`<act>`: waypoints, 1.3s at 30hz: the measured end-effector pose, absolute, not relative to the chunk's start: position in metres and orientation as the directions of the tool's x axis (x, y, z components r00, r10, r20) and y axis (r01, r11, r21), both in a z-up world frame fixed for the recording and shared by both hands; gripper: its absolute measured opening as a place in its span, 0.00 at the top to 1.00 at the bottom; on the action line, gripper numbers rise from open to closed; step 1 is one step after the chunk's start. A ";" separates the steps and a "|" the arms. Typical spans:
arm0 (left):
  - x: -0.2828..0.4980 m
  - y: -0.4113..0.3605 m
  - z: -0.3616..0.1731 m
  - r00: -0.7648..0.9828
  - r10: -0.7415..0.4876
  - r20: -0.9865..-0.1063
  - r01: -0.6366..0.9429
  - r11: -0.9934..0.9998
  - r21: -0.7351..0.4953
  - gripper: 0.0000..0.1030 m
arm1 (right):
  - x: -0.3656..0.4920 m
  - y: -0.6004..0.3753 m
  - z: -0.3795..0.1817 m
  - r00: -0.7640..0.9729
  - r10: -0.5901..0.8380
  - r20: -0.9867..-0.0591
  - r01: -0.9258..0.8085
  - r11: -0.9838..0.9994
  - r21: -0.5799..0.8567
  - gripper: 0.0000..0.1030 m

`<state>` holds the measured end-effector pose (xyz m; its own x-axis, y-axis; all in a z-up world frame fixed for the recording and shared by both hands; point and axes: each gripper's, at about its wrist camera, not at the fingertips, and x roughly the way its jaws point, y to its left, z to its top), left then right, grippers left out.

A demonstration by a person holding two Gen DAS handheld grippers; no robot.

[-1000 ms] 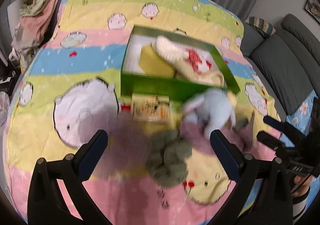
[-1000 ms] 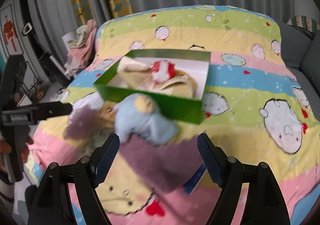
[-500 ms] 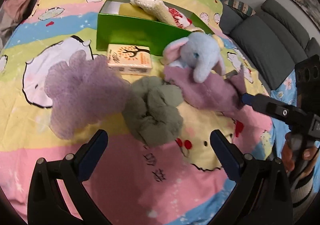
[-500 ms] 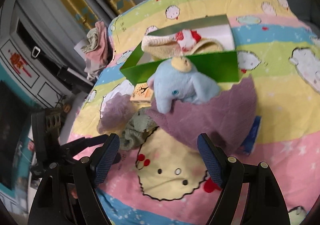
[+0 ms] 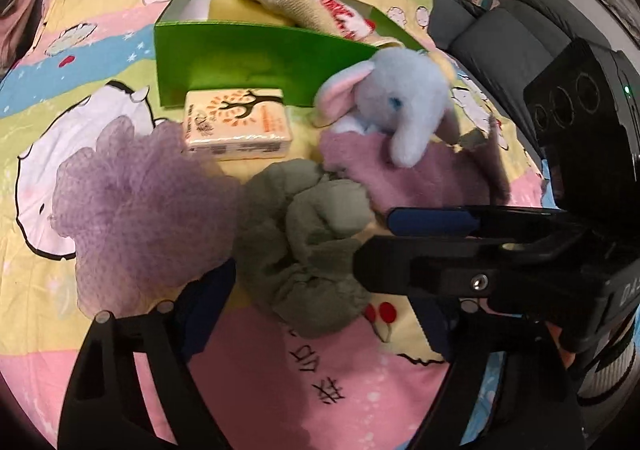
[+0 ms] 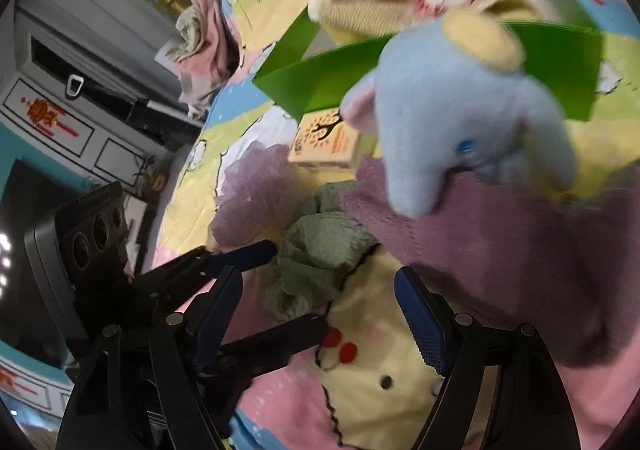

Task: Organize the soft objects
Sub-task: 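Close both grippers together on the olive-green knit cloth and lift it, then carry the green cloth over the green box, lower it in, open both grippers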

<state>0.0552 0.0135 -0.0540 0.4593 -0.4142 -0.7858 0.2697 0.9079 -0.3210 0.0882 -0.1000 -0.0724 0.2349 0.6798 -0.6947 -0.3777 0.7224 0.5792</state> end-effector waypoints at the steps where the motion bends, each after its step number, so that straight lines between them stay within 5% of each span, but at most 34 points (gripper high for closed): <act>1: 0.056 0.014 -0.056 0.458 -0.413 -0.787 0.263 0.909 -0.323 0.22 | 0.091 -0.098 -0.075 0.229 0.685 -0.691 -0.375 0.717 0.587 0.22; 7: 0.062 0.020 -0.064 0.452 -0.442 -0.775 0.240 0.897 -0.372 0.31 | 0.106 -0.083 -0.087 0.209 0.699 -0.684 -0.354 0.706 0.614 0.32; 14: 0.059 0.029 -0.065 0.455 -0.468 -0.758 0.229 0.884 -0.409 0.68 | 0.109 -0.079 -0.090 0.214 0.708 -0.674 -0.356 0.698 0.621 0.75; 18: 0.054 0.028 -0.064 0.446 -0.498 -0.744 0.229 0.867 -0.443 0.77 | 0.101 -0.083 -0.083 0.228 0.721 -0.654 -0.380 0.684 0.622 0.82; 39: -0.025 0.011 -0.002 0.557 -0.504 -0.660 0.346 0.863 -0.367 0.78 | 0.028 -0.101 -0.017 0.319 0.748 -0.582 -0.558 0.645 0.522 0.83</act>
